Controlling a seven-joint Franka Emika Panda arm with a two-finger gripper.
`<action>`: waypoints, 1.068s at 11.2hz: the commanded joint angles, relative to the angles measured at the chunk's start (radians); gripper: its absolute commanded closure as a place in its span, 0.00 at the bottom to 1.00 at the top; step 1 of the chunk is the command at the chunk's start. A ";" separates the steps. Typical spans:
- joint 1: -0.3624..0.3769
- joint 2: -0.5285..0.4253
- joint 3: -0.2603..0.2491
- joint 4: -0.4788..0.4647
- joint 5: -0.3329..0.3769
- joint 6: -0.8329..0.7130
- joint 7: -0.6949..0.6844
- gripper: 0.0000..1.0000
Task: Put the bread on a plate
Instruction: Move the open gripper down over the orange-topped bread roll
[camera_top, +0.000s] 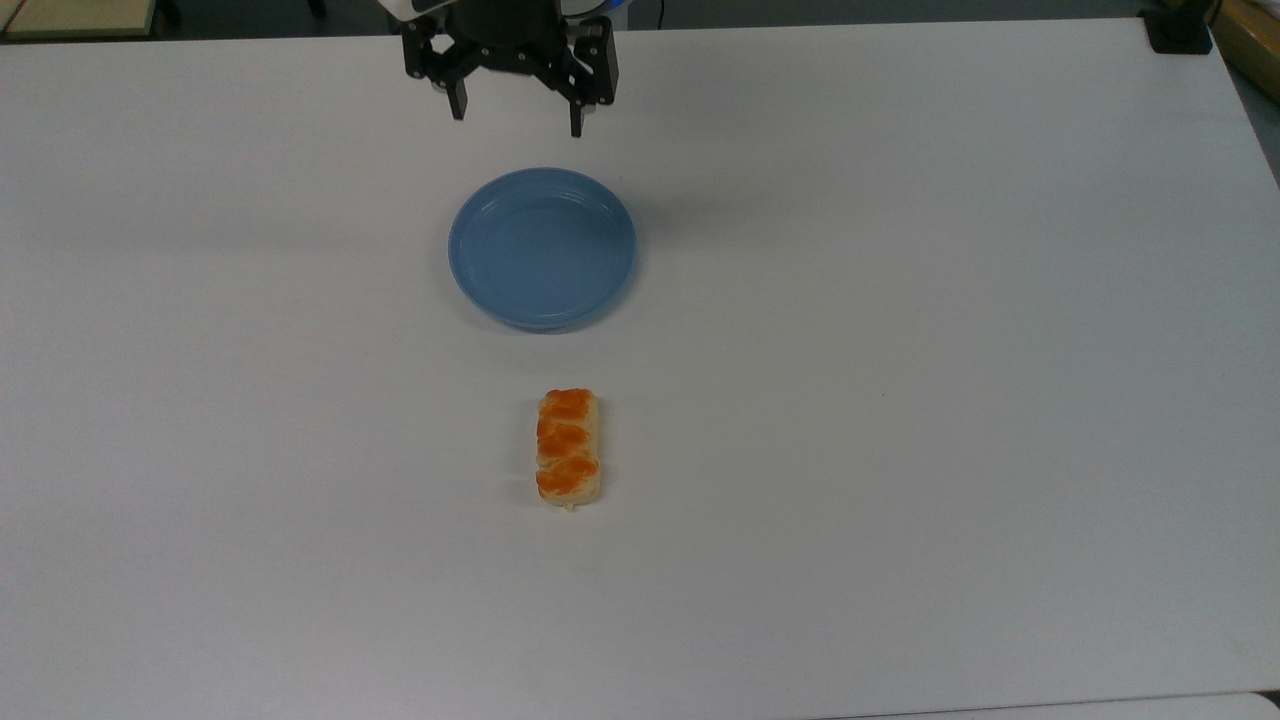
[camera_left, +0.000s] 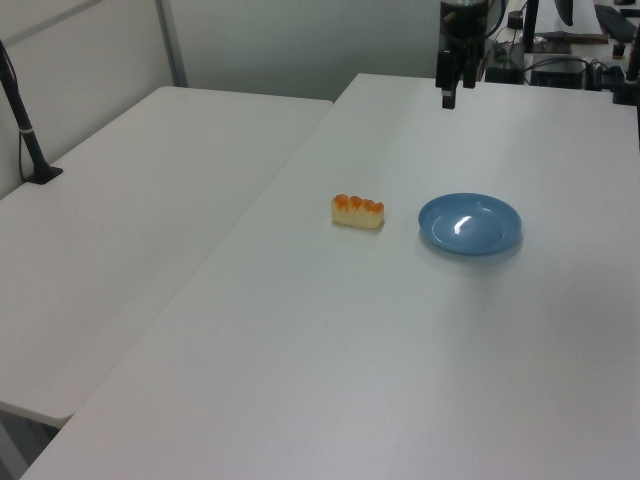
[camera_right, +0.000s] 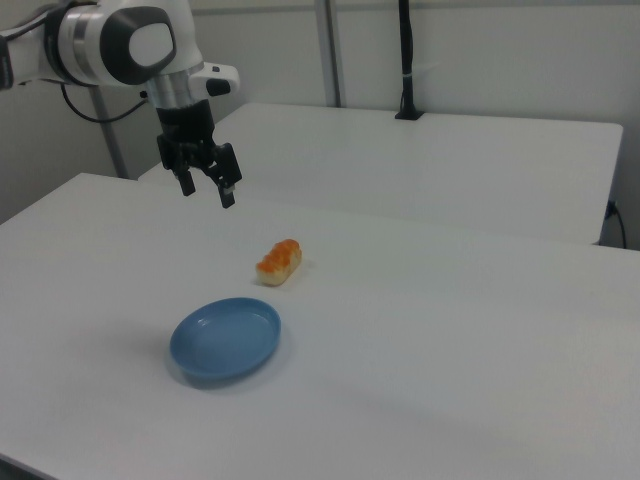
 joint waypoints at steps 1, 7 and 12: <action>0.016 0.054 -0.013 -0.004 0.003 0.134 -0.008 0.00; 0.017 0.321 -0.014 0.116 0.022 0.380 -0.003 0.00; 0.039 0.487 -0.014 0.164 0.011 0.491 -0.005 0.00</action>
